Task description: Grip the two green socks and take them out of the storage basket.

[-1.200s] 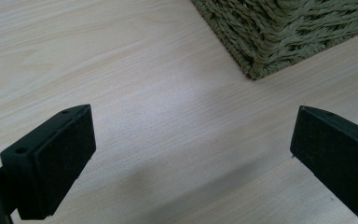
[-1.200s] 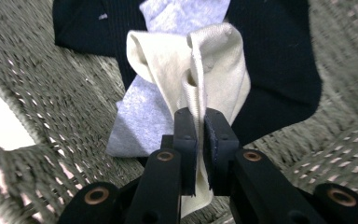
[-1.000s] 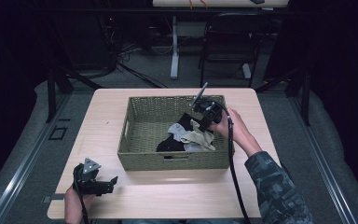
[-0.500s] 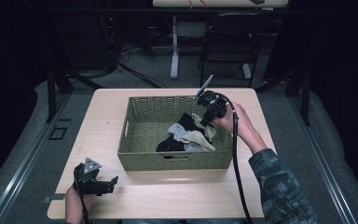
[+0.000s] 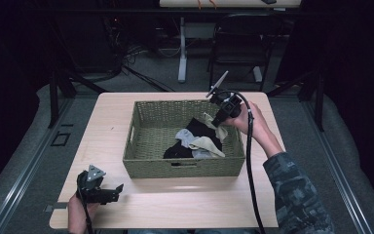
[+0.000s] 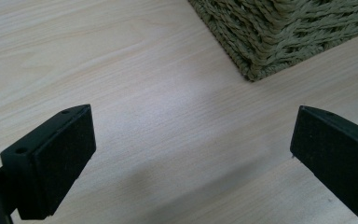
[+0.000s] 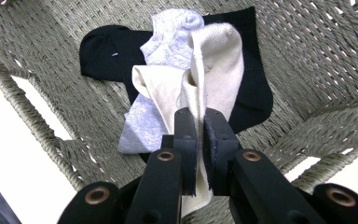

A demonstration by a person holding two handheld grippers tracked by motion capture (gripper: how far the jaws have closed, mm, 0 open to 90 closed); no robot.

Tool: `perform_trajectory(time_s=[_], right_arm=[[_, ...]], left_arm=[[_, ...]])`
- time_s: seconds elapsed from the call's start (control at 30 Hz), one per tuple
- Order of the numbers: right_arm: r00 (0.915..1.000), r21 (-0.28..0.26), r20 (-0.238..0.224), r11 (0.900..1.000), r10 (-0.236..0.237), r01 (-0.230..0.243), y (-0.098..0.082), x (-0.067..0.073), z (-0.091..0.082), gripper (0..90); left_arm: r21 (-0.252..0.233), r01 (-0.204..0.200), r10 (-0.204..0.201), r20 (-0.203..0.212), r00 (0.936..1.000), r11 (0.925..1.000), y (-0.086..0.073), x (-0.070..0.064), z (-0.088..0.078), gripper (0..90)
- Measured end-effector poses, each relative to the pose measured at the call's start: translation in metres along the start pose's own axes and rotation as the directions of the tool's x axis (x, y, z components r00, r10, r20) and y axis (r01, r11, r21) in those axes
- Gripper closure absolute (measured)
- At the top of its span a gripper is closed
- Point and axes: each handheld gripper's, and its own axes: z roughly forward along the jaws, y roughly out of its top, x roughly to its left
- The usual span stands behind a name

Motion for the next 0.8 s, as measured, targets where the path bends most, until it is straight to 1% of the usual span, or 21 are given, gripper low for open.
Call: perform_trajectory(time_s=[0.07,0.13,0.17,0.27,0.3,0.33,0.37,0.47,0.63,0.67,0.8], right_arm=[[1.0,0.005,0.004,1.0,-0.005,0.005,0.001,-0.001,-0.003,85.1],[1.0,-0.016,0.002,1.0,0.01,-0.01,0.002,-0.001,-0.006,85.1],[1.0,-0.013,0.005,1.0,0.005,-0.005,0.003,-0.002,-0.009,85.1],[0.9999,-0.031,0.007,0.999,0.015,-0.014,0.004,-0.004,-0.016,85.1],[0.9999,-0.03,0.015,1.0,0.008,-0.007,0.005,-0.005,-0.019,85.1],[0.9998,-0.047,0.013,0.999,0.018,-0.017,0.005,-0.005,-0.021,85.1],[0.9997,-0.04,0.018,0.999,0.015,-0.015,0.005,-0.006,-0.025,85.1],[0.9995,-0.056,0.022,0.998,0.022,-0.021,0.004,-0.008,-0.033,85.1],[0.9983,-0.084,0.039,0.996,0.044,-0.041,0.0,-0.013,-0.047,85.1],[0.9982,-0.076,0.044,0.996,0.041,-0.037,-0.001,-0.014,-0.049,85.1],[0.9964,-0.099,0.054,0.993,0.066,-0.061,-0.008,-0.02,-0.057,85.1]], left_arm=[[0.0,0.003,-0.003,0.001,1.0,1.0,0.0,0.0,0.0,0.0],[-0.002,0.0,0.0,0.001,1.0,1.0,0.0,0.0,0.0,0.1],[0.001,0.002,-0.002,0.002,1.0,1.0,0.0,0.0,0.0,0.0],[0.0,0.002,-0.002,0.001,1.0,1.0,0.0,0.0,0.0,0.0],[0.0,0.003,-0.003,0.0,1.0,1.0,0.0,0.0,0.0,0.0],[0.001,0.008,-0.008,0.001,1.0,1.0,0.0,0.0,0.0,0.1],[0.001,0.008,-0.008,0.0,1.0,1.0,0.0,0.0,0.0,0.0],[-0.001,0.01,-0.01,-0.001,1.0,1.0,-0.001,0.0,0.0,0.0],[0.0,0.006,-0.006,-0.003,1.0,1.0,-0.001,0.0,0.0,0.1],[0.0,0.006,-0.006,-0.002,1.0,1.0,-0.001,0.0,0.0,0.0],[0.001,0.007,-0.007,-0.001,1.0,1.0,0.0,0.0,0.0,0.1]])
